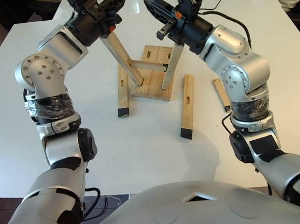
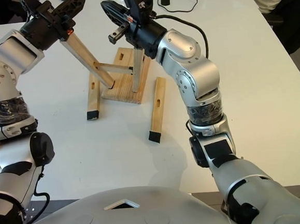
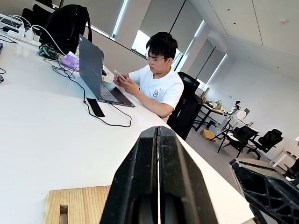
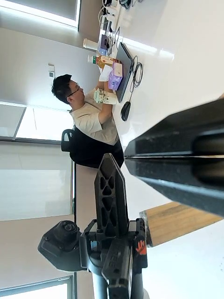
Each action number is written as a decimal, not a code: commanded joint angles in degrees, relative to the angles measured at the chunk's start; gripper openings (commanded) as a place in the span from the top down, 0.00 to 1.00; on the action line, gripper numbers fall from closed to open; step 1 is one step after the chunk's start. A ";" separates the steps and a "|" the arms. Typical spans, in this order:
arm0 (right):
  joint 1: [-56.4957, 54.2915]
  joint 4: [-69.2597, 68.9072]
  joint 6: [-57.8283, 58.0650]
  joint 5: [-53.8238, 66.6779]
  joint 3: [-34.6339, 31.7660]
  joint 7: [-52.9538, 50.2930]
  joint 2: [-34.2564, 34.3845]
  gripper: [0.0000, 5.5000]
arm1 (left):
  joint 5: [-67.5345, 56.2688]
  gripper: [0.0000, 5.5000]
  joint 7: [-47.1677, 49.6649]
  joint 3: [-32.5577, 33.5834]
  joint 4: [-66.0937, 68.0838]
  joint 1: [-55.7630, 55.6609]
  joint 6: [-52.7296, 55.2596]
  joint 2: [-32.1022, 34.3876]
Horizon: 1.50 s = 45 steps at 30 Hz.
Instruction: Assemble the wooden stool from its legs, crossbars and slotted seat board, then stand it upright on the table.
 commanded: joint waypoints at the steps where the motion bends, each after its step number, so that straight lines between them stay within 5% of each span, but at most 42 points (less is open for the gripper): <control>1: -3.19 1.52 5.45 5.17 -7.99 -1.97 -0.66 0.99 | -9.21 1.00 8.82 7.45 -6.16 0.40 0.83 -3.61; 4: -7.48 5.58 4.42 6.50 -14.80 -2.23 -5.29 0.99 | -18.34 1.00 14.28 16.02 -13.74 1.76 -3.79 -3.51; 6: -4.53 11.45 0.58 0.55 -11.25 1.57 -11.35 0.99 | -16.33 1.00 7.55 15.08 -17.15 10.11 -2.94 0.02; 9: 1.30 20.08 -8.24 -7.22 -1.43 10.51 -15.86 0.99 | -9.67 1.00 -1.09 10.42 -15.95 23.19 -2.38 4.79; 14: 3.03 27.28 -14.82 -6.81 5.26 21.63 -9.86 0.99 | 3.06 1.00 -15.38 -2.08 -18.46 41.37 -6.46 10.39; 18: 3.22 28.04 -15.24 -6.57 7.22 28.15 -9.00 0.99 | 13.48 1.00 -20.27 -13.88 -18.75 46.89 -10.52 12.11; 22: 4.94 24.44 -12.94 -6.92 10.83 34.54 -10.32 0.99 | 17.94 1.00 -20.52 -16.91 -17.59 47.78 -12.29 11.32; 30: 12.65 16.26 -7.90 -6.94 15.57 27.25 -2.33 0.99 | 20.77 1.00 -21.35 -18.19 -20.90 52.73 -12.08 12.64; 39: 13.08 11.86 -5.42 -3.21 9.52 24.67 -1.35 0.99 | 17.55 1.00 -25.82 -14.36 -23.82 57.47 -8.78 17.98; 42: 6.92 21.75 -10.59 -6.98 4.05 21.11 -5.81 0.99 | 16.12 1.00 -27.46 -16.15 -26.25 57.55 -6.39 18.76; 45: -3.02 43.90 -23.93 -18.98 8.46 16.07 -8.84 0.99 | 17.82 1.00 -26.96 -21.11 -26.32 56.89 -5.60 17.11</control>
